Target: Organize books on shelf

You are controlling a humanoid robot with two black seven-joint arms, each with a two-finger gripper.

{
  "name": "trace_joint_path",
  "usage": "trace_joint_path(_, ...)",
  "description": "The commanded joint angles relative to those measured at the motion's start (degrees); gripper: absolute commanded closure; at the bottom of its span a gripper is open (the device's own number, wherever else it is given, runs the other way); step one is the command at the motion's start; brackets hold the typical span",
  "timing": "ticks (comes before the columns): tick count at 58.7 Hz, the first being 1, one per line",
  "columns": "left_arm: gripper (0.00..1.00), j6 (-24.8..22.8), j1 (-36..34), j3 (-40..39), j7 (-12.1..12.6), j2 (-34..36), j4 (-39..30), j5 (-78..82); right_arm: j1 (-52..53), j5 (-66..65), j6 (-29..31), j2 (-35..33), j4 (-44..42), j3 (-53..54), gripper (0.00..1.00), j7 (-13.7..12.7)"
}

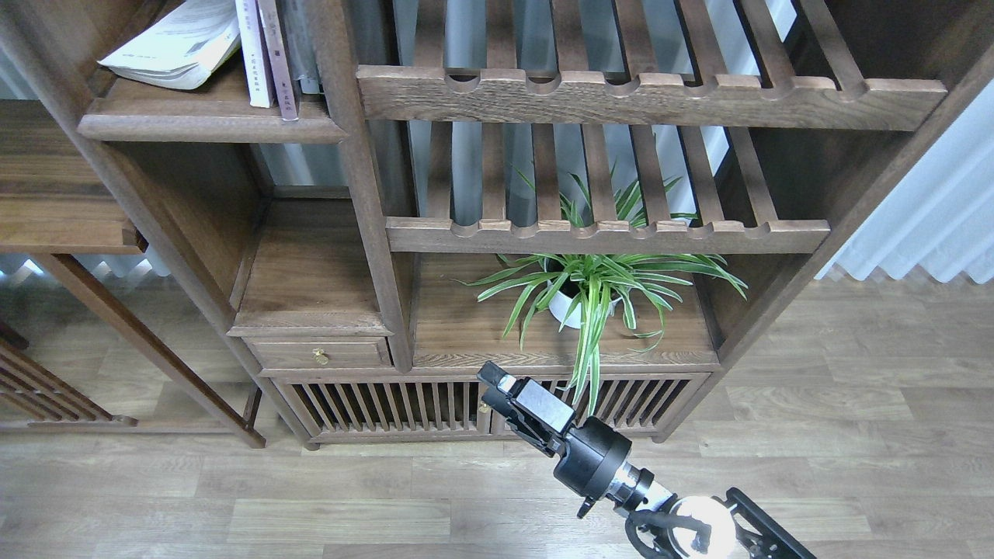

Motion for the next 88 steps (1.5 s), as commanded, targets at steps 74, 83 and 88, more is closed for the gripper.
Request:
trace_joint_path(74,1.00,0.00,-1.94,1.72,0.18,-23.57,12.64,27.53,0.09,0.26,0.00,0.00,0.37,0.53,0.01,0.13)
trace_joint_path(83,1.00,0.00,-4.75,1.98,0.26,-27.18,16.24,31.04,0.09,0.35,0.00,0.00,0.37,0.53,0.01,0.13)
trace_joint_path(88,1.00,0.00,-6.07,2.42,0.26,-29.20,18.61,32.98,0.09,0.35,0.00,0.00,0.37,0.61,0.01,0.13)
